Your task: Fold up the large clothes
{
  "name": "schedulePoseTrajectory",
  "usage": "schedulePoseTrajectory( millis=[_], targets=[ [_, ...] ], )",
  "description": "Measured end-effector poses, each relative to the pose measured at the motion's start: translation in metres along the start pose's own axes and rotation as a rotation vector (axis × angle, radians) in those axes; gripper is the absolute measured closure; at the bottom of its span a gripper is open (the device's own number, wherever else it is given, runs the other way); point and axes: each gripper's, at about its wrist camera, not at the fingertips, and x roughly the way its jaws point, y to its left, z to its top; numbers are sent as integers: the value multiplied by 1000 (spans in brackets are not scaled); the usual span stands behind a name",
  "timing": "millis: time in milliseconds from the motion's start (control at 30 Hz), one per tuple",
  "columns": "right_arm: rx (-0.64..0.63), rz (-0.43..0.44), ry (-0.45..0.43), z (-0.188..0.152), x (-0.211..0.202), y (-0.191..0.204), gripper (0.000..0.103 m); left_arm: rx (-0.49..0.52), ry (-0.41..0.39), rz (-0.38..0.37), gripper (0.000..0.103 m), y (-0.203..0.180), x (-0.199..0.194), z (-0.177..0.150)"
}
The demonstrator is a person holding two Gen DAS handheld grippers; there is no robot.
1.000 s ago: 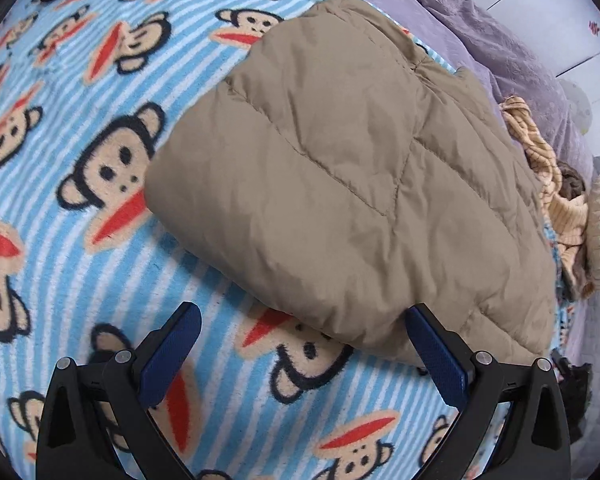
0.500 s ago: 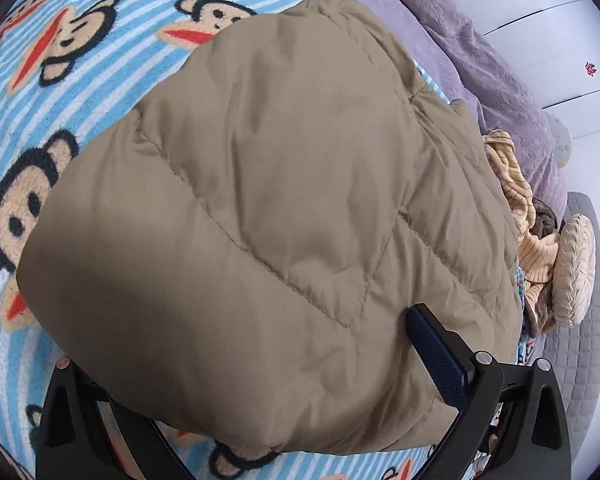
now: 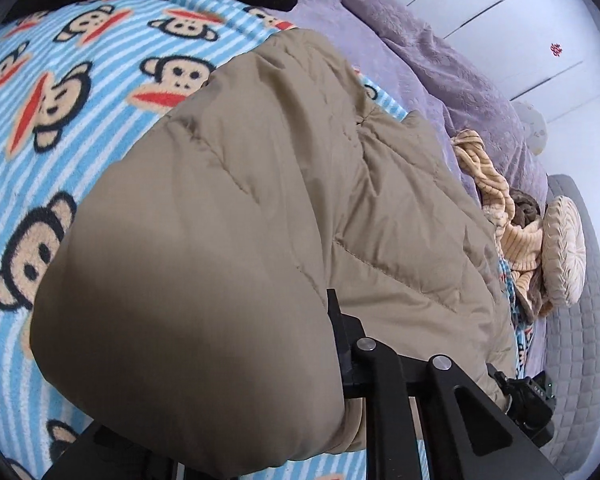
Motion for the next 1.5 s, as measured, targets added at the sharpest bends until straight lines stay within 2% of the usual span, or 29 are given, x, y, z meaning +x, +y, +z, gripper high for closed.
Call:
schedulePoseTrajectory(
  millis=[67, 133, 267, 400, 600, 933, 1033, 1067, 1133, 1167, 1200, 1300, 1367, 1500],
  targets=[
    [-27, -1, -13, -3, -4, 7, 71, 25, -10, -10, 84, -4, -10, 1],
    [-40, 4, -23, -6, -10, 10, 74, 56, -9, -14, 84, -6, -20, 0],
    [-53, 10, -42, -19, -23, 13, 76, 131, -5, -32, 84, -7, -41, -9],
    [-65, -11, -47, -37, -36, 10, 76, 159, 22, -52, 84, 2, -57, -26],
    [-56, -49, -26, -69, -56, -5, 76, 155, 46, -44, 84, 17, -81, -70],
    [-62, -75, 59, -107, -87, -31, 76, 71, 82, 18, 84, 37, -124, -157],
    [-54, -73, 75, -122, -104, -41, 76, 45, 110, 54, 84, 49, -125, -179],
    [-49, -76, 83, -128, -108, -47, 76, 26, 117, 72, 82, 55, -122, -185],
    [-34, -93, 104, -134, -110, -58, 76, -18, 117, 123, 63, 66, -116, -192],
    [-20, -104, 114, -137, -109, -65, 74, -41, 109, 158, 45, 71, -114, -193],
    [-7, -112, 121, -138, -106, -69, 73, -64, 100, 184, 36, 77, -114, -195],
    [36, -139, 124, -136, -98, -78, 62, -127, 99, 193, 36, 91, -120, -196],
    [52, -165, 129, -134, -96, -79, 51, -119, 85, 241, 36, 93, -130, -196],
    [30, -208, 138, -133, -103, -73, 49, -60, 56, 364, 36, 88, -153, -193]
  ],
)
